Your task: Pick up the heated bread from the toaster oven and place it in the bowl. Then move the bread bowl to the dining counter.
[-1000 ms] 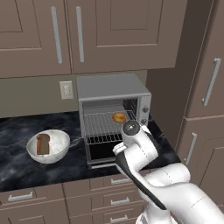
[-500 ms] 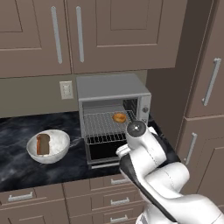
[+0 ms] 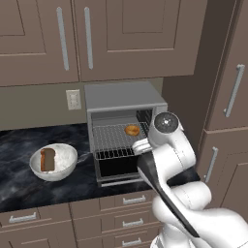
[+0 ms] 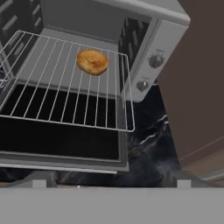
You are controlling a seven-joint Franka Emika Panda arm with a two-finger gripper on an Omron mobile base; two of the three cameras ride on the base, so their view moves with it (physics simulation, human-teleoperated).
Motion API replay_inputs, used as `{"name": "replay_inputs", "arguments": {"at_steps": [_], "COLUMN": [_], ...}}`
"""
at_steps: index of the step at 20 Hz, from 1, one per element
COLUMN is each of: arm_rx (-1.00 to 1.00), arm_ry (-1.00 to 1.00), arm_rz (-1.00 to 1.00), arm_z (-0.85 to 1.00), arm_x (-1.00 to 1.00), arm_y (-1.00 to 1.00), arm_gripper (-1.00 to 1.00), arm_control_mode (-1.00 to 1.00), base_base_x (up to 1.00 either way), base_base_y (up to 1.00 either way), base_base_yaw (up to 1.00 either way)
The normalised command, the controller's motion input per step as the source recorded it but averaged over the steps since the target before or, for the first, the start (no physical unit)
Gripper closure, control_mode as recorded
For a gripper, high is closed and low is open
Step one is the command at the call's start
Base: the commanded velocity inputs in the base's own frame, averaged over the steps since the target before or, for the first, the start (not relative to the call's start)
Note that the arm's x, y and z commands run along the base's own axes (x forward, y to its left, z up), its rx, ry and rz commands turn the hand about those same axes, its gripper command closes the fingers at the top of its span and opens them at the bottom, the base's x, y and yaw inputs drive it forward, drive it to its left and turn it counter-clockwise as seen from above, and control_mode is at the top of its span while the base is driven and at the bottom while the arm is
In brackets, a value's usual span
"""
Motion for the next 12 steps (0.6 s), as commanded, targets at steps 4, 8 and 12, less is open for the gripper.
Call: {"name": "replay_inputs", "arguments": {"at_steps": [4,8,12], "arm_rx": [0.05,0.01,0.0], "arm_ry": [0.01,0.0,0.03], "arm_rz": [0.0,0.0,0.09], "arm_z": [0.09,0.0,-0.07], "arm_x": [0.0,0.0,0.01], "arm_y": [-0.01,0.0,0.0], "arm_gripper": [-1.0,-1.0,-1.0], "arm_control_mode": [-1.0,-1.0,-1.0], "base_base_x": [0.0,0.0,0.0], "base_base_y": [0.0,0.0,0.0], "base_base_yaw": [0.0,0.0,0.0]}}
